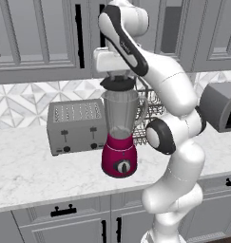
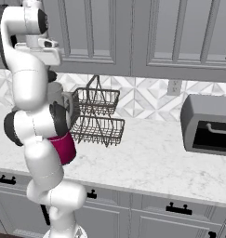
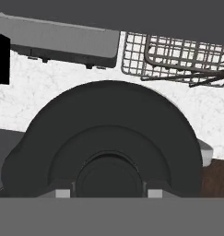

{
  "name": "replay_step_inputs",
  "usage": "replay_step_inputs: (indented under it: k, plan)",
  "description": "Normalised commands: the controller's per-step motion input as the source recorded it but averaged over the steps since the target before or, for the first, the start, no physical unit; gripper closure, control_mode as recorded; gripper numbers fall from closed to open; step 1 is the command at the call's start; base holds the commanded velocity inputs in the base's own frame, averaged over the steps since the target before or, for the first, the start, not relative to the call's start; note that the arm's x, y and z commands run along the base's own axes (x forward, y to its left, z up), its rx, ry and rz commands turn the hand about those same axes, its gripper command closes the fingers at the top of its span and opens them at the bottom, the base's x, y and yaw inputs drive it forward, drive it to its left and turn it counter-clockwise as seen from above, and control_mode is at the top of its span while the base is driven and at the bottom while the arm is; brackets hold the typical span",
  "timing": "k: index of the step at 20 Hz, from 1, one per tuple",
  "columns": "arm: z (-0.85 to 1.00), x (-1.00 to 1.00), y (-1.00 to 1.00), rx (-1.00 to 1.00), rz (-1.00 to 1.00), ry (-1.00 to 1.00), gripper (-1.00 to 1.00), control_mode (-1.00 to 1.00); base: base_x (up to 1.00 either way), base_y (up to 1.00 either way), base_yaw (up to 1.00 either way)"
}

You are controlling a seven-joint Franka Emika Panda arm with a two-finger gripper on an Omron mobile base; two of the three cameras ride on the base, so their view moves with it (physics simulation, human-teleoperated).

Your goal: Close the lid blender by securely placing the lid on top.

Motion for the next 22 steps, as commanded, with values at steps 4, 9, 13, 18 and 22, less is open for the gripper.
replay_step_inputs:
  k: [4, 9, 13, 18, 22]
  plan:
    - [-0.35, -0.17, -0.05, 0.0, 0.0, -0.08, 1.0, -1.0, 0.0, 0.0, 0.0]
    - [-0.27, 0.0, 0.0, 0.0, 0.0, -0.15, 1.0, -1.0, 0.0, 0.0, 0.0]
    - [-0.21, 0.0, -0.02, 0.0, 0.0, -0.24, 1.0, -1.0, 0.0, 0.0, 0.0]
    - [-0.24, 0.0, -0.04, 0.0, 0.0, -0.22, 1.0, -1.0, 0.0, 0.0, 0.0]
    - [-0.09, -0.11, -0.06, 0.0, 0.0, -0.13, 1.0, -1.0, 0.0, 0.0, 0.0]
